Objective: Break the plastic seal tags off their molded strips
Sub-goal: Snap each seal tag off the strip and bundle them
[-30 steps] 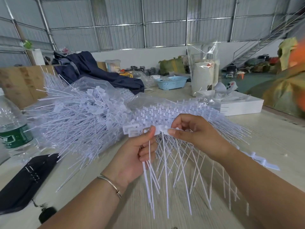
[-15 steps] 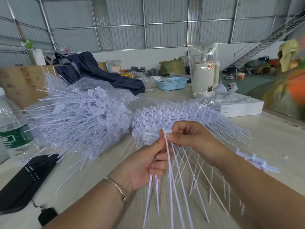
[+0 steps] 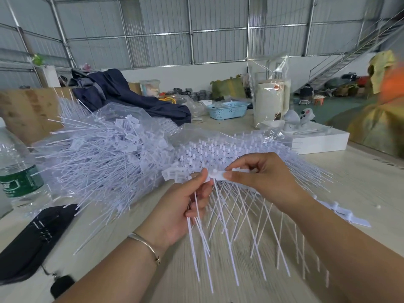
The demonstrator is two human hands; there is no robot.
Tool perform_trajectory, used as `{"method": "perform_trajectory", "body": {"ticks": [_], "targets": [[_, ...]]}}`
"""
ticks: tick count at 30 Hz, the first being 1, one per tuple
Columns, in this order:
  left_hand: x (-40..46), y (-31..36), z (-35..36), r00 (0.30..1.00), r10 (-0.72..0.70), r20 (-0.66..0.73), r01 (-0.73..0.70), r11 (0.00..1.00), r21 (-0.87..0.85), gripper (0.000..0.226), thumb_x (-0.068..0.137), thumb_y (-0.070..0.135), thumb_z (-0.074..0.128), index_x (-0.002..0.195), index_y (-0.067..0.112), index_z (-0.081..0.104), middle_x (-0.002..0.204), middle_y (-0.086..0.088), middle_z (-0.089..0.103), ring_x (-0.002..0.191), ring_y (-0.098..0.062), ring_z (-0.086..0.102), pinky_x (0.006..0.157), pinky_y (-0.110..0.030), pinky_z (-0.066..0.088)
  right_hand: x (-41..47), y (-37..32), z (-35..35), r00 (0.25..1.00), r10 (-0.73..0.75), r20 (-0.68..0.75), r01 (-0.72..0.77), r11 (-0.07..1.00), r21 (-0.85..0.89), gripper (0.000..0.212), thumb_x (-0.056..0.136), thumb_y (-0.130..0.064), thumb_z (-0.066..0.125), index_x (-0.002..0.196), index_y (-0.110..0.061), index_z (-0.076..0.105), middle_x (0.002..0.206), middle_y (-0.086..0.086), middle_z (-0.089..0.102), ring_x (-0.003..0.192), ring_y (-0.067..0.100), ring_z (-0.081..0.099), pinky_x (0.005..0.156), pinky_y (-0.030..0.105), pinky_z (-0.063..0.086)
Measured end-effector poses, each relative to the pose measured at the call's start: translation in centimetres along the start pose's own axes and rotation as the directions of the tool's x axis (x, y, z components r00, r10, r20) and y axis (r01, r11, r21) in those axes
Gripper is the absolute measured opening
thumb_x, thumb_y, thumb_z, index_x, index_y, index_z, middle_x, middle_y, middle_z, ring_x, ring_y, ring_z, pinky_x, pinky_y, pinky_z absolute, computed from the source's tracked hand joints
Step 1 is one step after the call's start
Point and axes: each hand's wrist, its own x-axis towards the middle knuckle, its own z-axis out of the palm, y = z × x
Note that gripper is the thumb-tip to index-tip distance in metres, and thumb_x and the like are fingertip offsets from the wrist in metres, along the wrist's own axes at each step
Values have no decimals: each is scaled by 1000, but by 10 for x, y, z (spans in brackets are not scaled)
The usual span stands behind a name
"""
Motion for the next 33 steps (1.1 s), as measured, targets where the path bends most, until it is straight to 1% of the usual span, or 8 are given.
{"method": "perform_trajectory", "body": {"ticks": [4,9,13,18,21,25,30,33], "targets": [[0,1,1,1000,-14,-1,14,997,78,27,85,32,62,62,18,63,55,5,30,41,-4,21,36,-16,14,2,-3,-2,1000,21,8,-21,1000,7,23,64,-23,84,80,-7,78,73,38,55,64,26,44,63,35,31],[1,4,0,998,-62,29,59,993,100,29,88,25,61,61,16,61,48,6,27,36,-4,21,33,-16,18,4,-2,-10,987,100,124,-105,994,33,31,54,-30,83,77,-11,79,71,27,59,67,25,49,67,34,36],[2,9,-6,985,-129,118,118,989,93,25,85,20,63,62,15,57,45,7,28,34,-3,22,36,-18,11,7,0,-16,968,138,208,-145,989,17,17,60,-17,86,74,-10,79,63,4,69,56,3,56,55,12,40],[2,12,-7,981,-165,104,133,955,265,26,77,19,70,57,16,53,41,6,24,32,-5,19,33,-17,13,8,2,-16,932,222,286,-212,975,-64,38,47,-29,85,74,-3,77,67,20,63,63,16,53,63,21,40],[-1,12,-8,966,-220,134,164,927,338,28,69,20,71,53,19,48,43,6,23,33,-6,19,32,-15,18,8,1,-22,905,247,346,-233,969,-80,23,60,-18,85,75,-4,76,58,13,55,53,13,43,55,18,35],[-2,22,-23,955,-255,151,211,943,258,41,64,22,71,51,19,33,42,6,22,31,-5,20,32,-14,18,12,5,-49,944,252,215,-261,965,16,28,54,-24,77,68,-1,71,75,36,44,67,29,36,69,35,32],[2,13,-21,978,-197,68,190,977,91,40,67,16,85,58,19,47,51,8,25,37,-3,25,34,-14,22,11,10,-47,961,225,162,-234,972,36,30,68,-26,81,89,-9,71,68,5,50,59,13,40,59,22,32],[6,1,-12,968,-246,-52,250,966,74,31,70,18,79,63,18,49,56,6,30,40,-3,26,32,-13,22,12,15,-32,951,216,223,-234,971,55,15,86,1,61,100,-5,64,65,-4,52,61,14,43,62,29,28]]}}
